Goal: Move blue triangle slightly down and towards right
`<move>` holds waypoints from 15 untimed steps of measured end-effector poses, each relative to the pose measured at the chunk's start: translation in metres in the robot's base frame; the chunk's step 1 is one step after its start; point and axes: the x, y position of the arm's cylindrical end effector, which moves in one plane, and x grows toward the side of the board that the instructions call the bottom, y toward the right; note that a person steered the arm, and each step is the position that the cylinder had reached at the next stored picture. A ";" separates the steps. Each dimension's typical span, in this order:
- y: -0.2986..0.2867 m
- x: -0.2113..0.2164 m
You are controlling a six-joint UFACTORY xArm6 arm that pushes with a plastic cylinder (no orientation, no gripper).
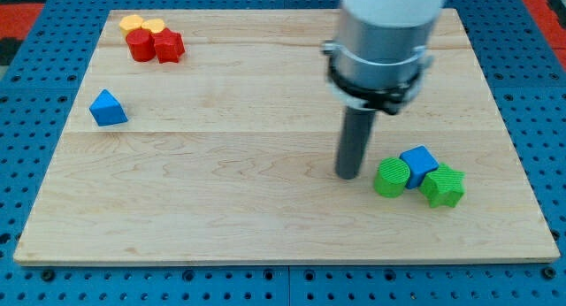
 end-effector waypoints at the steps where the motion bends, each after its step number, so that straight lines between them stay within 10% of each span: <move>1: -0.046 -0.023; 6: -0.295 -0.141; 11: -0.350 -0.084; 15: -0.234 -0.041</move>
